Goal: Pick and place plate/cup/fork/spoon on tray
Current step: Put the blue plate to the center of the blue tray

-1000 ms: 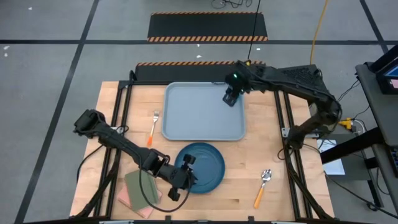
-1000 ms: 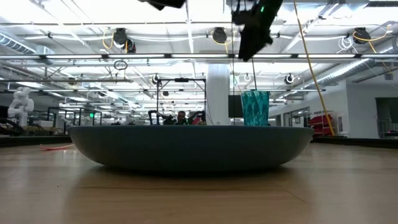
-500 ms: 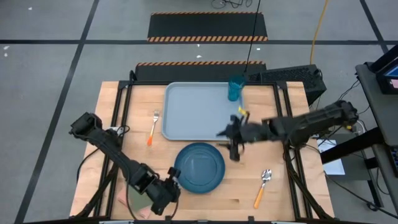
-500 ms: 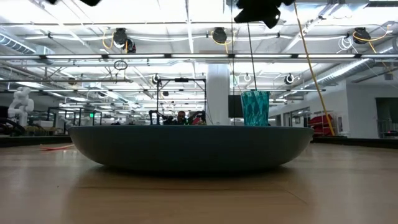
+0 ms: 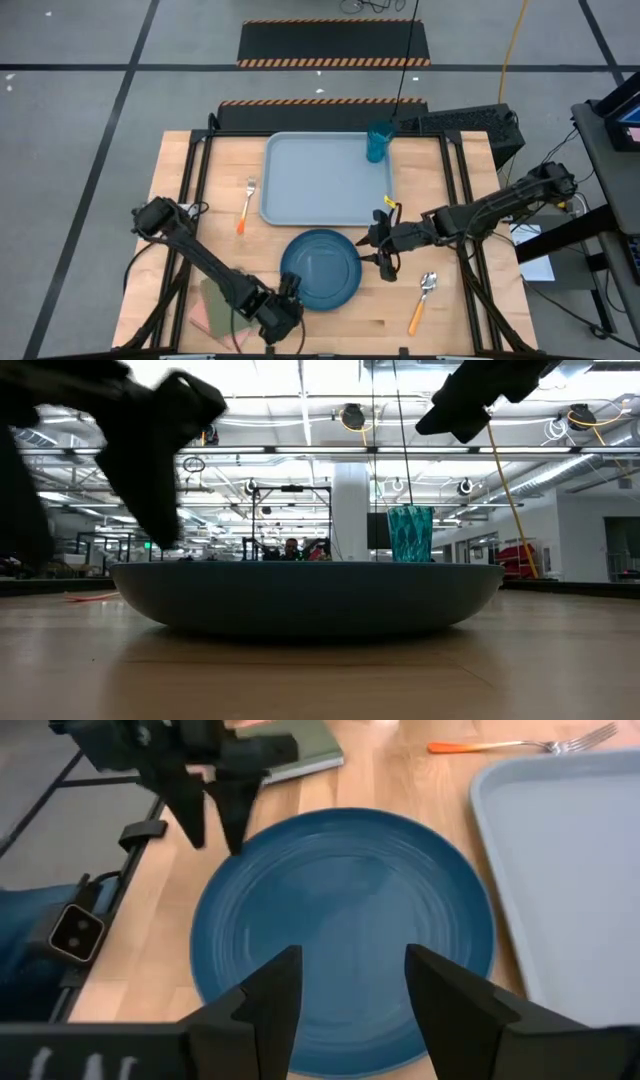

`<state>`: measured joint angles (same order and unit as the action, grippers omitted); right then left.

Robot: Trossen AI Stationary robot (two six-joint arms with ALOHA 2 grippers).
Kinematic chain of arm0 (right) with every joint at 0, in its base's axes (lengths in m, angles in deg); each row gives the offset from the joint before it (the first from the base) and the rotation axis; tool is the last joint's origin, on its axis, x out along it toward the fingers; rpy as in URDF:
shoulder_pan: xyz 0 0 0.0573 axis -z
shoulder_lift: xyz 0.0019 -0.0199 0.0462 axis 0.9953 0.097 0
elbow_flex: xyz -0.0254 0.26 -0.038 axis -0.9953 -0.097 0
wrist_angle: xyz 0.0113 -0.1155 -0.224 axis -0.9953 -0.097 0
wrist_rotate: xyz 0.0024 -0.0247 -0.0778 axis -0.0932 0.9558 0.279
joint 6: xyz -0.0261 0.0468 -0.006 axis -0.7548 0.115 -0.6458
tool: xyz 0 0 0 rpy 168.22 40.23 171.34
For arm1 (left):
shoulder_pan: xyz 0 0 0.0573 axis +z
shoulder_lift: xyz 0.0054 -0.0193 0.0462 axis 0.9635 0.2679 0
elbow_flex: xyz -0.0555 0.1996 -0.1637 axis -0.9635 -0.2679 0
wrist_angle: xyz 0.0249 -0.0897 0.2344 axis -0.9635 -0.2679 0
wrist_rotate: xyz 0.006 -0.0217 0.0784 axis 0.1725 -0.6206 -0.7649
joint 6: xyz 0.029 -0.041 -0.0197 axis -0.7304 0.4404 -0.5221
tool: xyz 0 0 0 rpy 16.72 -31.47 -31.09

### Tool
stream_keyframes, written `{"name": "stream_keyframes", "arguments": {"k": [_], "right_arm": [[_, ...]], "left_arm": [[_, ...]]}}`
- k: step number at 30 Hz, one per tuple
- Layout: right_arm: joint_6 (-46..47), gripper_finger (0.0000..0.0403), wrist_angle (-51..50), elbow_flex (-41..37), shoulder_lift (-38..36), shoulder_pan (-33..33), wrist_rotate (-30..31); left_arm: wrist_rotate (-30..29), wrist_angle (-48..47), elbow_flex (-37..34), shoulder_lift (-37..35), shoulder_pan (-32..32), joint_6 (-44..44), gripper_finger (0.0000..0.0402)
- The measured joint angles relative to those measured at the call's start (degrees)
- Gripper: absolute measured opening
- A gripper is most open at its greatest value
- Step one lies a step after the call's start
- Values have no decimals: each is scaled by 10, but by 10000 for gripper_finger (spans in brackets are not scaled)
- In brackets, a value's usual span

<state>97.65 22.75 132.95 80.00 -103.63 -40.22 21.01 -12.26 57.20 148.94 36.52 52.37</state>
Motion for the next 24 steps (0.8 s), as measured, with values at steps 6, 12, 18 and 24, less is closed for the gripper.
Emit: {"name": "stream_keyframes", "arguments": {"k": [6, 12, 18, 24], "right_arm": [[-2, 171, -9, 0, 0, -1, -1], [-4, 171, -14, 0, 0, -1, -1], [-4, 171, -14, 0, 0, 0, -1], [-12, 171, -18, 0, -2, 0, -1]], "left_arm": [[23, 1, 0, 36, 26, -17, 218], [31, 7, 2, 45, 30, -22, 141], [27, 16, 0, 29, 28, -51, 35], [40, 26, 0, -24, 32, -90, 21]]}}
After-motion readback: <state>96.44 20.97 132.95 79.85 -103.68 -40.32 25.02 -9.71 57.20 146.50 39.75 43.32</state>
